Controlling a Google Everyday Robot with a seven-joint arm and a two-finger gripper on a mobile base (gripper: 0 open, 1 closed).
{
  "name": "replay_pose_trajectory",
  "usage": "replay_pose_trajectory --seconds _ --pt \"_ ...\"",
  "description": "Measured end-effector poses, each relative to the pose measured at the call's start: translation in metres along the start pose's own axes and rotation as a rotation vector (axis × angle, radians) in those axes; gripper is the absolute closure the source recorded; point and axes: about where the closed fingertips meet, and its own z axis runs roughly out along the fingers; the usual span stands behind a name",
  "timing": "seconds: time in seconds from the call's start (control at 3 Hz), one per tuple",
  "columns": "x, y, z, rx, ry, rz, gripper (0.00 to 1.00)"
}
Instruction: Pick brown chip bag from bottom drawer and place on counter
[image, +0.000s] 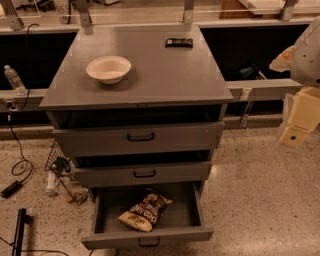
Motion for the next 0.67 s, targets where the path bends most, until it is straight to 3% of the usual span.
replay_pose_trajectory --seconds 0.33,0.67 --pt "0.000 0.000 0.000 0.000 0.000 0.000 0.00" --pt "-0.009 0.003 0.030 -0.017 -0.064 -0.032 0.00"
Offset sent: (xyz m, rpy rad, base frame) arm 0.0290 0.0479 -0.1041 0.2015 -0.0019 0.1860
